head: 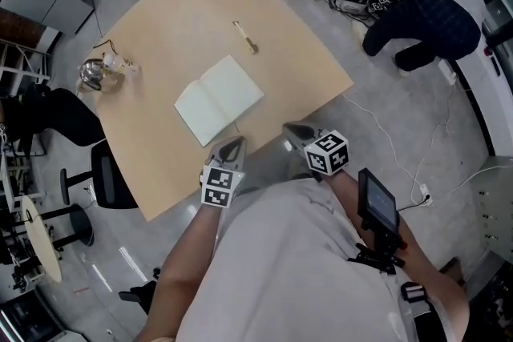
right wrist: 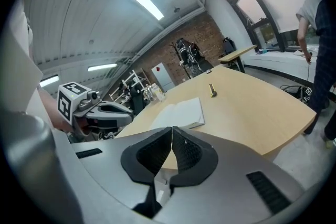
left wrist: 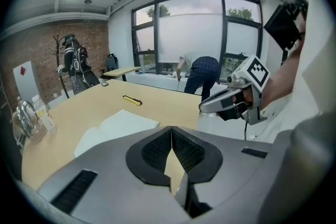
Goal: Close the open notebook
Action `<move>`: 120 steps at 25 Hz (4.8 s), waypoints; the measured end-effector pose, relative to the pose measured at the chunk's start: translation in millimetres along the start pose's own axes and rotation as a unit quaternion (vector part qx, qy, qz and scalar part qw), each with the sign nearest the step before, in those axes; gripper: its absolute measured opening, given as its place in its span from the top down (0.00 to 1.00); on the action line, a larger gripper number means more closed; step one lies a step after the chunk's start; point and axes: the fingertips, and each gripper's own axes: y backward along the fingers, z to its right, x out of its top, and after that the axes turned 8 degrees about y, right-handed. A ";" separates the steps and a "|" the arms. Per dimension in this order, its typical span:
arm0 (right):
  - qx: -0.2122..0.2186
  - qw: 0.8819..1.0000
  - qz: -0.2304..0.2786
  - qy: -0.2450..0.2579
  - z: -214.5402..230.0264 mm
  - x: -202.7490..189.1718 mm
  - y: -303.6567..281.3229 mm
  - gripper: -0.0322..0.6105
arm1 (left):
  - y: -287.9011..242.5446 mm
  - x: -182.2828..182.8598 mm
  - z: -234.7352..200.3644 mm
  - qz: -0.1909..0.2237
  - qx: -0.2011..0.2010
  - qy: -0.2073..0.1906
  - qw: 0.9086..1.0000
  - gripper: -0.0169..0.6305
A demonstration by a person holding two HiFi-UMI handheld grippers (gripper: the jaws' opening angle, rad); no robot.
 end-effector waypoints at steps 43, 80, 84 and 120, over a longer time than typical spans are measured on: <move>-0.163 0.973 0.063 -0.150 16.1 -47.3 57.0 0.92 | -169.1 0.0 -53.1 -0.228 -0.043 -0.270 0.934 0.82; -0.155 0.975 0.056 -0.149 10.5 -56.3 52.3 0.92 | -152.8 11.7 -72.1 -0.157 0.010 -0.199 0.967 0.97; -0.133 0.981 0.045 -0.134 3.5 -50.3 43.4 0.92 | -130.6 20.1 -79.0 -0.116 0.036 -0.171 0.978 0.97; -0.049 0.994 -0.095 0.009 19.2 11.3 -90.8 0.92 | 57.6 -177.6 -154.3 -0.098 0.234 0.312 0.916 0.97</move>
